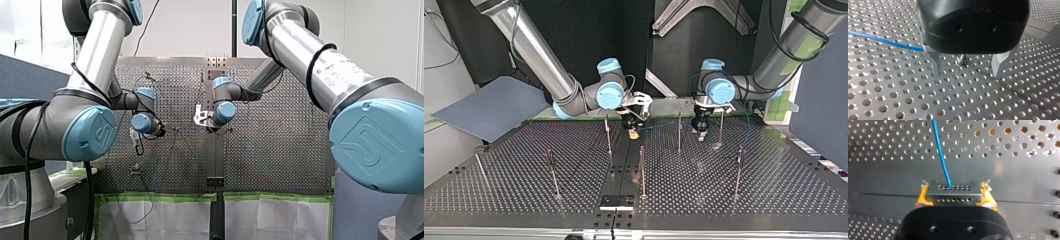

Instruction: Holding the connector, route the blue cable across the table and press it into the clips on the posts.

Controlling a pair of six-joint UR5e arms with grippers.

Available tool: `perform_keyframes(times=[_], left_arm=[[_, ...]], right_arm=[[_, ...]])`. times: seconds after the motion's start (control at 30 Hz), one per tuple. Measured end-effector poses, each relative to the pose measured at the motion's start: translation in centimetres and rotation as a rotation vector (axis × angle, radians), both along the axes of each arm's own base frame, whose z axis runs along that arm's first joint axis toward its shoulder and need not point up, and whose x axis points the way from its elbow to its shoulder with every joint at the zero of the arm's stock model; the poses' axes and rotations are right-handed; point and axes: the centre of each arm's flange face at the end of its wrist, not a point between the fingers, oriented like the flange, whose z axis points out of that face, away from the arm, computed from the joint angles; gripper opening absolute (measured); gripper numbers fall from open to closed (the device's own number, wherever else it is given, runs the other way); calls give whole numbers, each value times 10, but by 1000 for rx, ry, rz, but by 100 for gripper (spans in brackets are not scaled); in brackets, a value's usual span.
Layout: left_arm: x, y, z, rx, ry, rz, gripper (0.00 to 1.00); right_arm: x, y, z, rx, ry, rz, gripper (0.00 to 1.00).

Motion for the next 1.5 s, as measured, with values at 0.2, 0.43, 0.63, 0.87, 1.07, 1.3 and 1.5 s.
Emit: perform_keyframes(times=[0.2,0.43,0.63,0.87,1.07,1.3,1.5], left_arm=[[-7,1,-2,55,43,31,100],[-34,-6,-1,122,107,52,100],[-67,-11,5,138,165,69,100],[-102,-23,10,147,214,40,100],[-119,-36,23,147,203,10,100],[-125,-48,50,136,131,-16,100],[-129,-55,71,121,72,-29,100]], right_arm=[[0,0,0,1,1,1,0],[0,0,0,0,0,0,0],[0,0,0,0,0,0,0],[1,2,0,0,0,3,0],[2,3,0,4,0,4,0],[1,3,-1,9,-2,3,0],[0,1,-1,8,-3,0,0]])
